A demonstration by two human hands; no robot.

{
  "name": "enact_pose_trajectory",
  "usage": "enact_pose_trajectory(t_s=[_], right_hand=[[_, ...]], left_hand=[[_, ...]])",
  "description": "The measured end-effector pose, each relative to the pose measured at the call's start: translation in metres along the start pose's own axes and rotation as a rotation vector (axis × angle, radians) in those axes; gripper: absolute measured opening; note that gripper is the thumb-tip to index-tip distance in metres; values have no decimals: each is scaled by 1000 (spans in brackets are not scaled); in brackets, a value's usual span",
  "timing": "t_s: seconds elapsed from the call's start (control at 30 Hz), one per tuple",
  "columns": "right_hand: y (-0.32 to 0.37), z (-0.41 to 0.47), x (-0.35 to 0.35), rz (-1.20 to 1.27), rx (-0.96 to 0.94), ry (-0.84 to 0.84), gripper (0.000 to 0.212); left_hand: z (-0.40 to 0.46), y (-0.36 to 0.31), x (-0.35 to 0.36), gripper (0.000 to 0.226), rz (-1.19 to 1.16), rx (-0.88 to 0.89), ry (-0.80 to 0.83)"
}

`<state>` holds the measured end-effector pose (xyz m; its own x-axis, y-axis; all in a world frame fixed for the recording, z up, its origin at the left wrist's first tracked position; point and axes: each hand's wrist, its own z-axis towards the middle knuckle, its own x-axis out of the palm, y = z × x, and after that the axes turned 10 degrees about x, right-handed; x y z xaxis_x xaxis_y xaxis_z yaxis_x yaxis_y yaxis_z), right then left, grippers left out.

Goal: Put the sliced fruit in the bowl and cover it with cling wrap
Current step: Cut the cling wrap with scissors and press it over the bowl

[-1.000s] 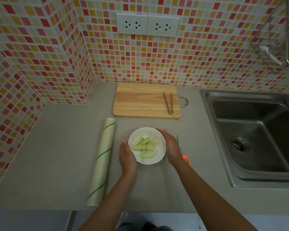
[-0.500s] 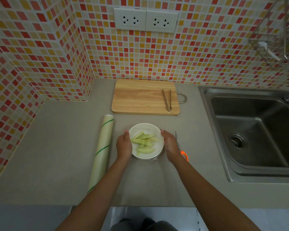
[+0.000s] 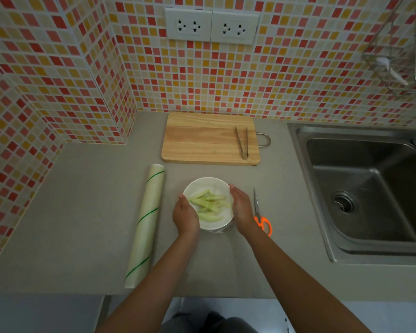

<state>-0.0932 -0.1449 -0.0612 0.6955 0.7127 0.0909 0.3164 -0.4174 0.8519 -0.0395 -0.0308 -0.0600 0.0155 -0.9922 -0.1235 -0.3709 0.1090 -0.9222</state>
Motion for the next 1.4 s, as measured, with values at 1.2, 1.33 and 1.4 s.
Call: enact_pose_trajectory(t_s=[1.2,1.33,1.4], right_hand=[[0,-6,0,233,120,191,71],[17,6,-11,-30,106,158,75],[20,6,-15,21,47,23,67]], left_hand=[[21,-1,-9,42,-73,164,367],[14,1,-8,46,-120,162,325],[10,4,-9,46,-132,153,285]])
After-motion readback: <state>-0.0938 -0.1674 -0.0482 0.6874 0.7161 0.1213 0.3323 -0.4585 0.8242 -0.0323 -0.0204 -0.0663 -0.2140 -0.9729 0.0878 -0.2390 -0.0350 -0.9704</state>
